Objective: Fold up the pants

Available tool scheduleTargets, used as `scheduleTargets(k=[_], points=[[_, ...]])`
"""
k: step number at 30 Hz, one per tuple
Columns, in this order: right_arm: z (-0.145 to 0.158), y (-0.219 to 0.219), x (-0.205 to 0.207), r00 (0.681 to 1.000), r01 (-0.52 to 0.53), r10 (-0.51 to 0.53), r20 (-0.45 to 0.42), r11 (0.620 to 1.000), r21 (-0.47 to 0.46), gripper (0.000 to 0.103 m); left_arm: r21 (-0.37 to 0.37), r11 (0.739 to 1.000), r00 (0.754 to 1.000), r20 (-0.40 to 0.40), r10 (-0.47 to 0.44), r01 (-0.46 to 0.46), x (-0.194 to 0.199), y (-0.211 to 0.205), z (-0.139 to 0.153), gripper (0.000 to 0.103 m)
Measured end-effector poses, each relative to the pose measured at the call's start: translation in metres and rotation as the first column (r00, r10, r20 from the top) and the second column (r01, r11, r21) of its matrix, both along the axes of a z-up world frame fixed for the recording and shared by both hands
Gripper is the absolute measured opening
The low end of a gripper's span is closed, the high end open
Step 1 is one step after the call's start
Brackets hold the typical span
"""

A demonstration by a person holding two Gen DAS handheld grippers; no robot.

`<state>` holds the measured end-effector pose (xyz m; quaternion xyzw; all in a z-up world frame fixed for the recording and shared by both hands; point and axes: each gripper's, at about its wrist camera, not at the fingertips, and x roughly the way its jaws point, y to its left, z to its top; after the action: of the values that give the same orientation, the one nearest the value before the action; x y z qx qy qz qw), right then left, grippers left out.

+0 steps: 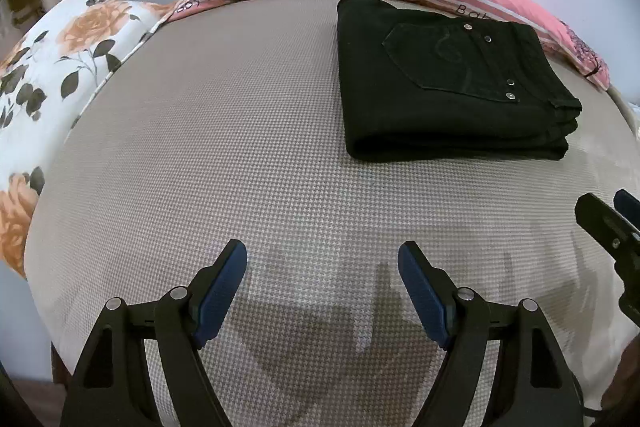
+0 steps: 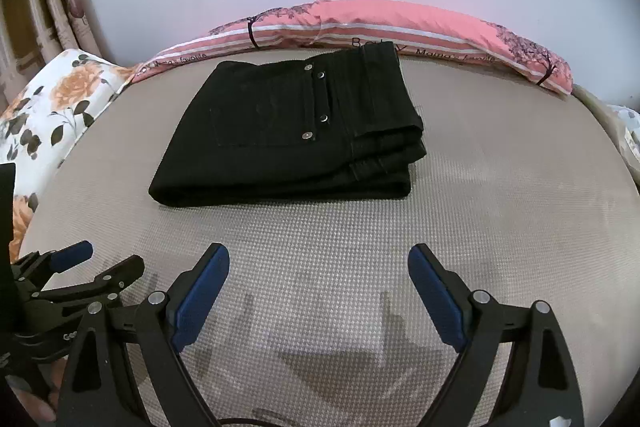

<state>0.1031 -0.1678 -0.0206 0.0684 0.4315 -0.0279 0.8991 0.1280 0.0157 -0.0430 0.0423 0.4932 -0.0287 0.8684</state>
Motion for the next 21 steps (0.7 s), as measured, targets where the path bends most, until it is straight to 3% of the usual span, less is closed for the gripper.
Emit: scheduleTargets(k=[21], points=[[-0.0074, -0.0027, 0.0030, 0.999, 0.004, -0.004, -0.032, 1.000, 0.011, 0.089, 0.011, 1.000, 1.000, -0.005, -0.006, 0.006, -0.0020, -0.0033, -0.0025, 0.078]])
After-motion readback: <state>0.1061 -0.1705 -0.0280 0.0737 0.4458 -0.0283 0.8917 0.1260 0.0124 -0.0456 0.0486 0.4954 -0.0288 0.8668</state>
